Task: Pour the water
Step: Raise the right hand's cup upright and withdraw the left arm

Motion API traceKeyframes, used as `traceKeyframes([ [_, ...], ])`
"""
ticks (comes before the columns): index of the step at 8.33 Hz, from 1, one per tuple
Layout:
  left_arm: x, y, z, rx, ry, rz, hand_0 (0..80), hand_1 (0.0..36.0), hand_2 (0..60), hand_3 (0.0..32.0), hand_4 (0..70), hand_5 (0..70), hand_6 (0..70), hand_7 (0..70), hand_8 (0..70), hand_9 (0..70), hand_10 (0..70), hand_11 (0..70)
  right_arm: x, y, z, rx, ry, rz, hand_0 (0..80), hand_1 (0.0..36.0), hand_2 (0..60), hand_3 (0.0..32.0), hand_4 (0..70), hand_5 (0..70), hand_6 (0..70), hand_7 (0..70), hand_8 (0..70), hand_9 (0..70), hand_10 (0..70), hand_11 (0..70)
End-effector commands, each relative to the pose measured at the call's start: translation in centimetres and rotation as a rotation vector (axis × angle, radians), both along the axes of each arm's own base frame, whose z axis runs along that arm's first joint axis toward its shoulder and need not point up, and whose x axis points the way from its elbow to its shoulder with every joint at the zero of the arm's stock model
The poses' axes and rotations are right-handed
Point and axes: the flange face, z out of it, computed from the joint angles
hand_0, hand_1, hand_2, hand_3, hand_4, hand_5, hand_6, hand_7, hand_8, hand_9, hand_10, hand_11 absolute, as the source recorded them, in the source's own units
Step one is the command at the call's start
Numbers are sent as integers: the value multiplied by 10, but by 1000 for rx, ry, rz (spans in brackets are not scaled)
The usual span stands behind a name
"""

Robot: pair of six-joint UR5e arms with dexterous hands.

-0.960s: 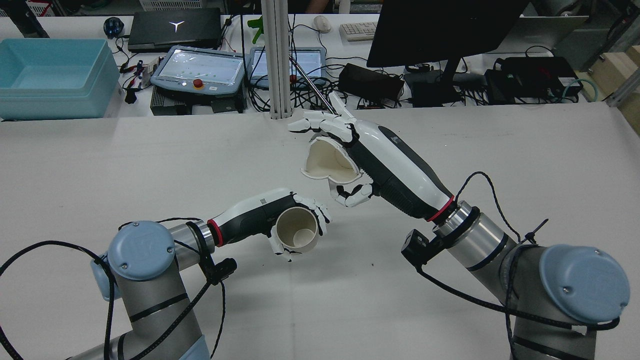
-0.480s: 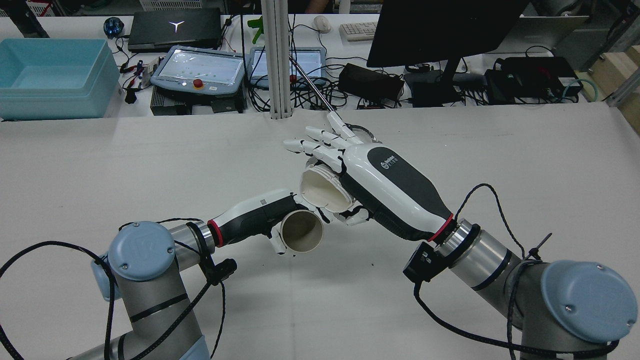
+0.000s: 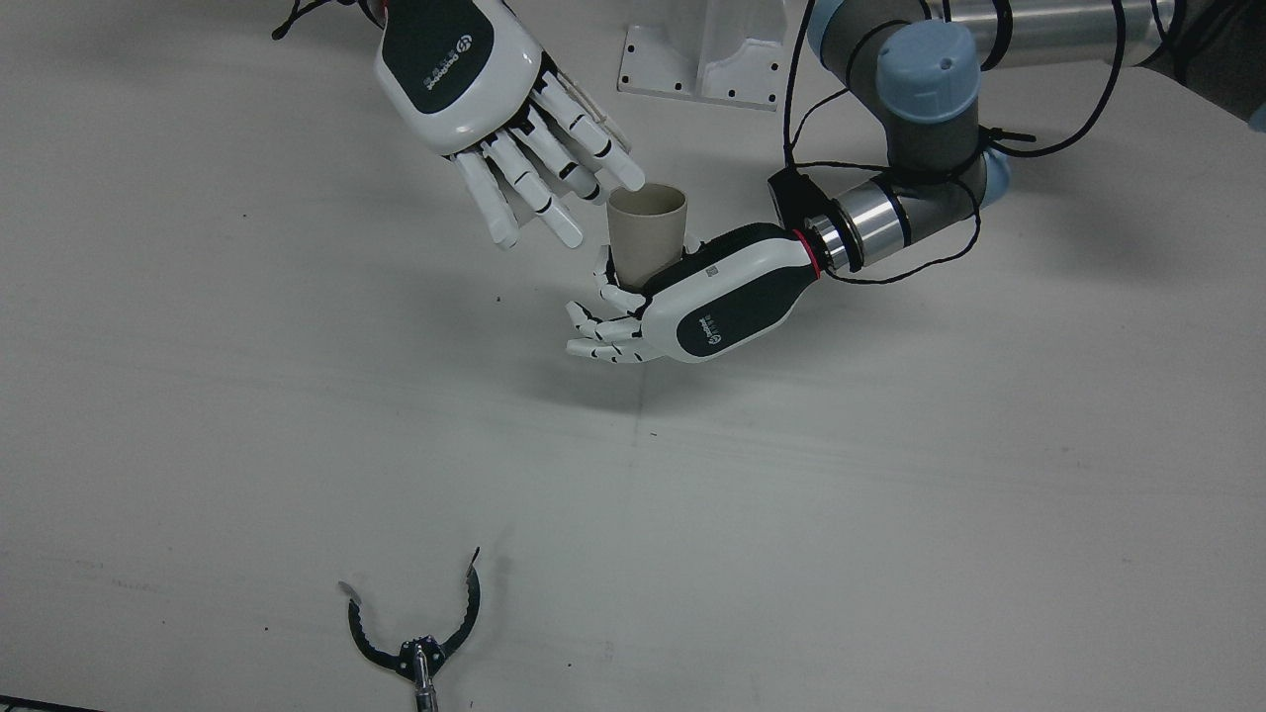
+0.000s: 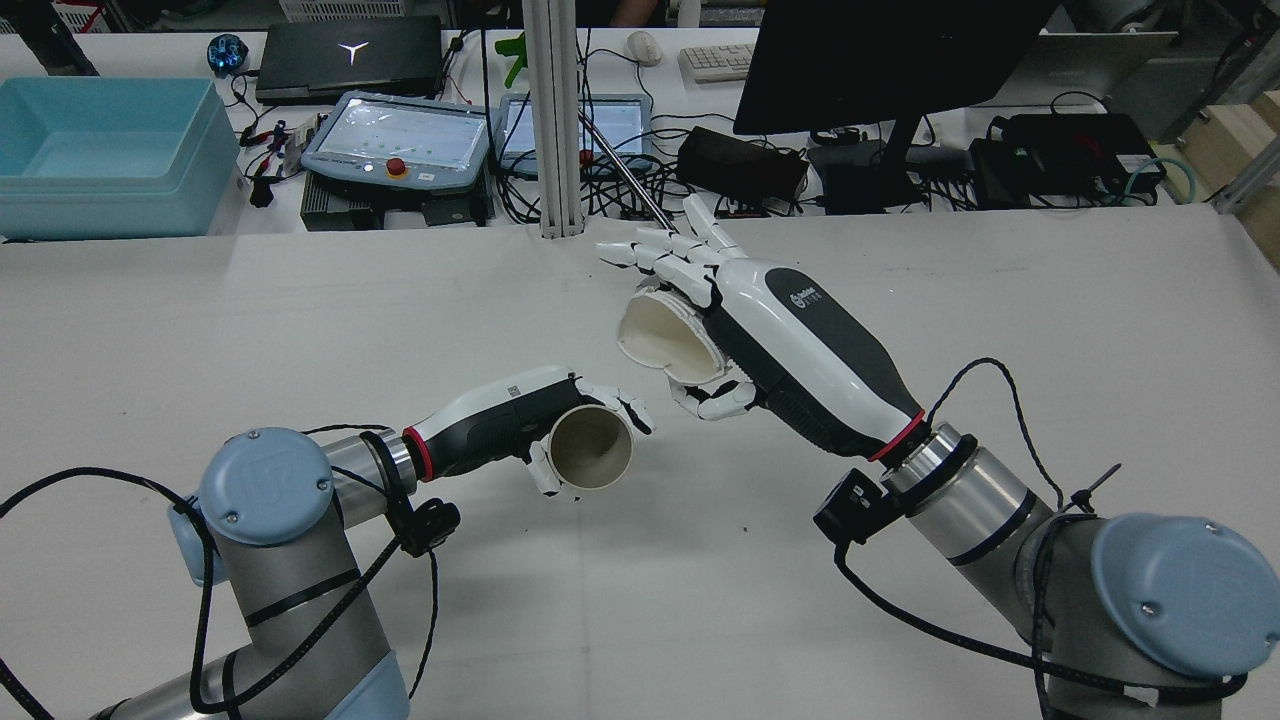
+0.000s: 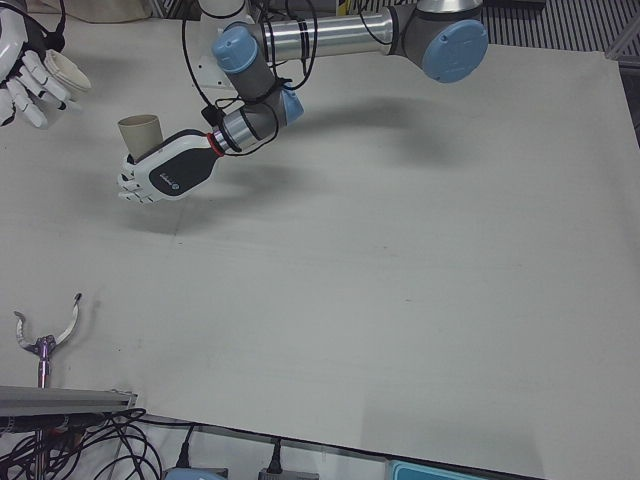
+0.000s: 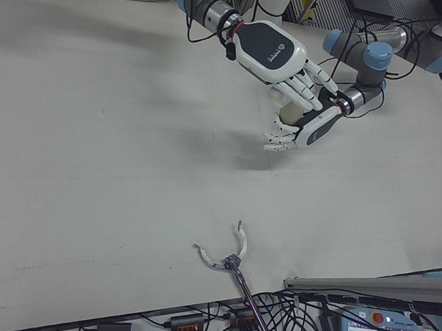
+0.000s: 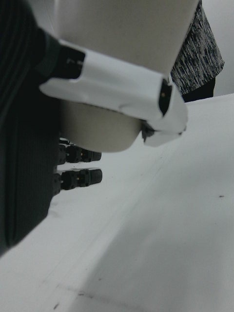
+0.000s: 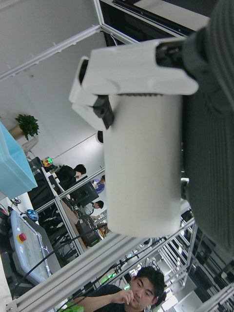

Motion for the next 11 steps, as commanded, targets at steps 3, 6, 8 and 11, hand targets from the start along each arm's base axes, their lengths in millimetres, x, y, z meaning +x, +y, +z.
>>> traceKeyframes([
  [3, -194, -68, 228, -226, -51, -139, 800, 360, 600, 0, 700, 700, 229, 277, 126, 140, 108, 194, 91, -61, 29, -156, -329, 61, 629, 359, 508, 0, 99, 158, 439, 415, 131, 141, 0, 0],
  [6, -399, -72, 420, -396, -32, -375, 800, 360, 600, 0, 700, 700, 238, 282, 127, 138, 105, 190, 116, -70, 41, -168, -337, 98, 625, 355, 534, 0, 202, 160, 499, 499, 158, 179, 0, 0],
  [8, -458, -39, 509, -475, -36, -460, 800, 360, 600, 0, 700, 700, 244, 287, 125, 136, 105, 190, 122, -68, 59, -200, -346, 82, 617, 352, 527, 0, 175, 159, 489, 494, 156, 177, 0, 0],
  [11, -485, 26, 561, -514, -49, -506, 800, 360, 600, 0, 700, 700, 237, 290, 120, 129, 101, 185, 129, -86, 231, -531, -482, 4, 609, 346, 509, 0, 134, 152, 442, 454, 149, 167, 0, 0],
])
